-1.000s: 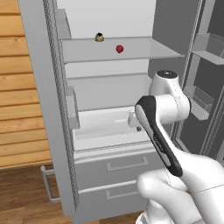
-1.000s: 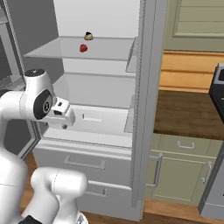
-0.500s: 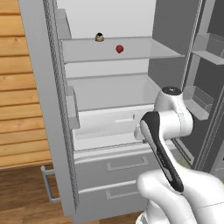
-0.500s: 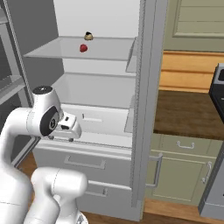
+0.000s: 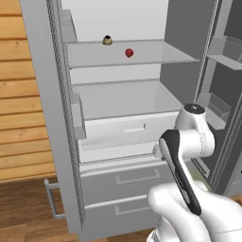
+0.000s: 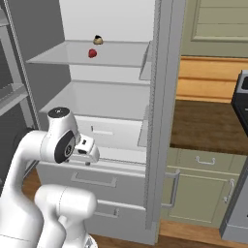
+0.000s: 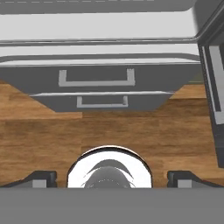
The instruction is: Take the strawberry from the fridge and place it on top of the pancake, located on the dining counter.
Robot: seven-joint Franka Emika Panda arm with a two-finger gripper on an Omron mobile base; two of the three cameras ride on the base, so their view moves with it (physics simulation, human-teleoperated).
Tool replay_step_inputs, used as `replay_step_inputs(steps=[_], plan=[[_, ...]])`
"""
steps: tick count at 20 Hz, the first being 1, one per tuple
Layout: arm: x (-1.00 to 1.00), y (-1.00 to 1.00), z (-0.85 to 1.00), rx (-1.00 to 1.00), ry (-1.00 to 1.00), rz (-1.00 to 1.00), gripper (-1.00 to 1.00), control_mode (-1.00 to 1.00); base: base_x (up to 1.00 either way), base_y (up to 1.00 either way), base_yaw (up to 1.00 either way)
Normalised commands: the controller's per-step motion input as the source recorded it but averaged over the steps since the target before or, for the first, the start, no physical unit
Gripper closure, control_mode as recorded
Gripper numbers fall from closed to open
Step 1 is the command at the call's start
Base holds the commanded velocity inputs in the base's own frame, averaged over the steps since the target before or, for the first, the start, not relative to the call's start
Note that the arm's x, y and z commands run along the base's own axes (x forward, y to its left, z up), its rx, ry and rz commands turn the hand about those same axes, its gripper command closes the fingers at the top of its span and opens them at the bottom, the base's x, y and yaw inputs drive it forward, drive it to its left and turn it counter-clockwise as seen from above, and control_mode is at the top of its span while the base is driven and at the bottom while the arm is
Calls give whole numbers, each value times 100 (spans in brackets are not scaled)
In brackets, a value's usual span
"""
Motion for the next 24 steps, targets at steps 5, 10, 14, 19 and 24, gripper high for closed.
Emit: replay_step_inputs(steps=[5, 10, 14, 19, 24], plan=[[0, 1, 0, 0, 0, 0, -100, -100, 0, 0, 0], [1, 33, -1, 0, 0, 0, -100, -100, 0, 0, 0], [0, 0, 0, 0, 0, 0, -100, 100, 15, 53, -3], [0, 0, 0, 0, 0, 0, -100, 100, 37, 3, -1], [0, 0, 0, 0, 0, 0, -100, 100, 60, -6, 0]])
